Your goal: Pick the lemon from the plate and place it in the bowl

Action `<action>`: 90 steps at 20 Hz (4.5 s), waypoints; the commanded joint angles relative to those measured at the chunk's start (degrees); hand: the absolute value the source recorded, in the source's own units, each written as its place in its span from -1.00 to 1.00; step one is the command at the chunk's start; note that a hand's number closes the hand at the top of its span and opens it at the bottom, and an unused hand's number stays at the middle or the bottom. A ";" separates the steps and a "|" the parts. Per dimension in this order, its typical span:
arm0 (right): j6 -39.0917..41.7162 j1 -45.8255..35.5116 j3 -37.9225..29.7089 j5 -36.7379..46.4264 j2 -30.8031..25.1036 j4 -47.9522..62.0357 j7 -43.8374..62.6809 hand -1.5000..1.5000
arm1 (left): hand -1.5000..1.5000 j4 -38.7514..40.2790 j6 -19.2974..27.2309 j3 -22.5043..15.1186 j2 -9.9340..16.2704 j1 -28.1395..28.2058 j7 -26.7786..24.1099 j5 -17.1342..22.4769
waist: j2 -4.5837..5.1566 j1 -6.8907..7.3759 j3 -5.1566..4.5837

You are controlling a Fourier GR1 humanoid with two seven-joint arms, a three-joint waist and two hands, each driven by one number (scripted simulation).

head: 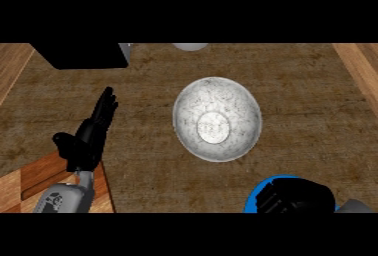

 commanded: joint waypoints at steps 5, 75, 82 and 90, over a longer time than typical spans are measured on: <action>5.35 5.71 -9.25 -17.53 -16.40 -27.78 -5.00 1.00 | 0.00 -2.10 0.11 0.95 0.78 2.60 -0.05 0.19 | 0.13 -0.98 0.06; 23.05 -49.97 -26.75 -19.56 16.05 52.33 14.58 -1.00 | 0.00 -2.12 -5.23 2.37 -2.35 -0.12 0.34 -2.48 | 1.47 3.39 0.24; 30.97 -49.70 -26.73 -22.04 13.32 54.98 15.37 -1.00 | 0.00 -1.73 -4.73 1.66 -2.94 -2.30 2.34 -3.55 | 1.80 4.00 0.32; 35.17 -46.29 -25.01 -23.26 9.42 52.55 12.46 -1.00 | 0.00 -1.96 -4.23 1.60 -3.59 -2.25 2.05 -3.80 | 2.17 4.64 0.43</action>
